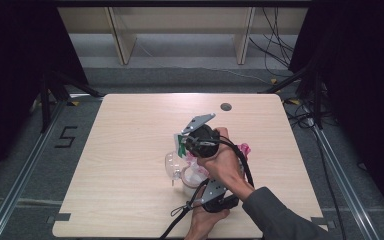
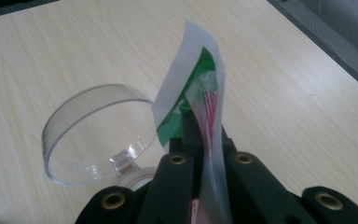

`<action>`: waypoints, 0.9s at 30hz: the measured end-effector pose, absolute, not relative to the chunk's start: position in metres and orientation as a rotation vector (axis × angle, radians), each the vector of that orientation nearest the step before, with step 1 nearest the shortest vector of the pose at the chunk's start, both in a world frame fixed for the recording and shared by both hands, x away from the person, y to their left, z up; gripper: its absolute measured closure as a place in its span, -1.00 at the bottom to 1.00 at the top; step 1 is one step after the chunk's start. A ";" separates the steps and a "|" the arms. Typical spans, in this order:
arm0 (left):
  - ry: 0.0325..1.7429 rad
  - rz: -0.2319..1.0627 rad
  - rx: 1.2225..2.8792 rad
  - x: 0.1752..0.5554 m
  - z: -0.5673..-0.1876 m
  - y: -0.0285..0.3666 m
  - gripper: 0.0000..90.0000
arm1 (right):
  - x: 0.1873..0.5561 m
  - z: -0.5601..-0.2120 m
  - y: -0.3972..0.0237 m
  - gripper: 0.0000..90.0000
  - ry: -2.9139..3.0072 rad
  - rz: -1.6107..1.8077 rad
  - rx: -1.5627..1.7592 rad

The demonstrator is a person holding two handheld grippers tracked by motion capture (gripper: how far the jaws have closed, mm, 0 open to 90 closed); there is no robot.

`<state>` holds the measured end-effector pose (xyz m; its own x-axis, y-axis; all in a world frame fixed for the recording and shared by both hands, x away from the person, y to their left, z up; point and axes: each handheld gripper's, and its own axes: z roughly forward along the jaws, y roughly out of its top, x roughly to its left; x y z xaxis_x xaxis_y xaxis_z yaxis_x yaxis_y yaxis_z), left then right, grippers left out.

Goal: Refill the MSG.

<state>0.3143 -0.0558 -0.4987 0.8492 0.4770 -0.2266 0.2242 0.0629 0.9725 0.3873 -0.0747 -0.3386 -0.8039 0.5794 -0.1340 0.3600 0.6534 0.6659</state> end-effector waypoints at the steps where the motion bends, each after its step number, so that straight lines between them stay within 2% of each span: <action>1: 0.584 0.211 1.522 0.314 -0.498 -0.056 0.62 | 0.387 -0.339 -0.074 1.00 2.534 0.916 0.758; 27: 0.572 0.219 1.512 0.314 -0.496 -0.053 0.62 | 0.388 -0.339 -0.066 1.00 2.545 0.904 0.715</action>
<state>0.3143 -0.0529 -0.4963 0.8506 0.4785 -0.2182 0.2108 0.0699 0.9750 0.3885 -0.0657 -0.3386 -0.8130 0.5626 -0.1497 0.3423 0.6699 0.6588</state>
